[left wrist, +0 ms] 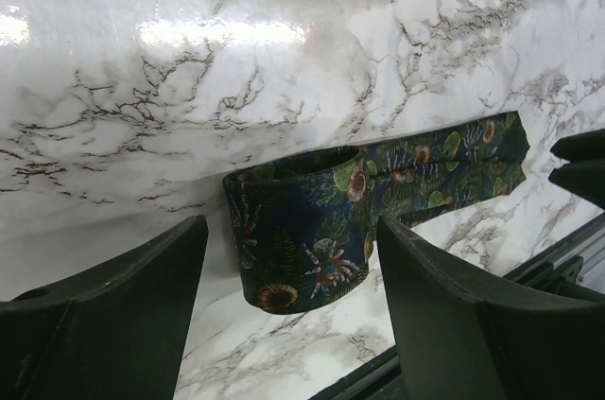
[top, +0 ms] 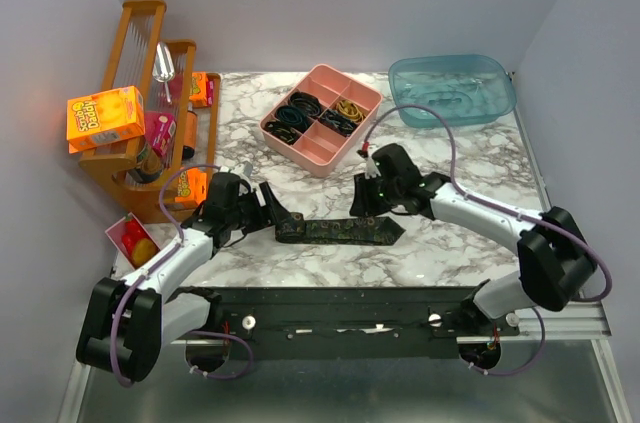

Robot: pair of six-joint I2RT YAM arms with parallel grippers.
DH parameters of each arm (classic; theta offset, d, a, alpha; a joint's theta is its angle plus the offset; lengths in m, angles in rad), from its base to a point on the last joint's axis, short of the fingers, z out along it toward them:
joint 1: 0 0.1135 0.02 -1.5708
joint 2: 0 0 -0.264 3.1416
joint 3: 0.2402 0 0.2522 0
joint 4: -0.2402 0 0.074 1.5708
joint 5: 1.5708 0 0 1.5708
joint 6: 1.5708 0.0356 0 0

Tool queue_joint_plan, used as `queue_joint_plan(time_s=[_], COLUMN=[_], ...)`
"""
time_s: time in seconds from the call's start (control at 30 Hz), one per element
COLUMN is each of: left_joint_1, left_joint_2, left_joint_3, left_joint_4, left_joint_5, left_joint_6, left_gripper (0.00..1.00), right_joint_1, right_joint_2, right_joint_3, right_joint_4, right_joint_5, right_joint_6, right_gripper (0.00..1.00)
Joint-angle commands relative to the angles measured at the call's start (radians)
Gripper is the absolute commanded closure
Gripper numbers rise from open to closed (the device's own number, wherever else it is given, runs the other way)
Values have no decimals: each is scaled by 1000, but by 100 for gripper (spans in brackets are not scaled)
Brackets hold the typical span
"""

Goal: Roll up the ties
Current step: Roll the tie at the center of the board.

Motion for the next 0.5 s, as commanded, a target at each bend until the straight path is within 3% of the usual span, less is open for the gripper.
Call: queue_joint_plan(time_s=[0.0, 0.1, 0.2, 0.47], left_joint_1=[10, 11, 13, 14], left_joint_2=[-11, -4, -1, -3], left_joint_3=[-28, -40, -51, -80], left_joint_4=[12, 32, 41, 76], left_joint_5=[13, 27, 30, 47], left_joint_6=[-14, -22, -28, -48], left_gripper=[18, 18, 17, 18], right_joint_1=[87, 136, 170, 222], right_joint_2=[94, 154, 248, 432], right_joint_3=[94, 171, 262, 417], right_joint_4=[80, 108, 116, 122], right_joint_5=[-64, -82, -116, -164], right_joint_6=[20, 29, 34, 49], right_gripper=[79, 92, 97, 99])
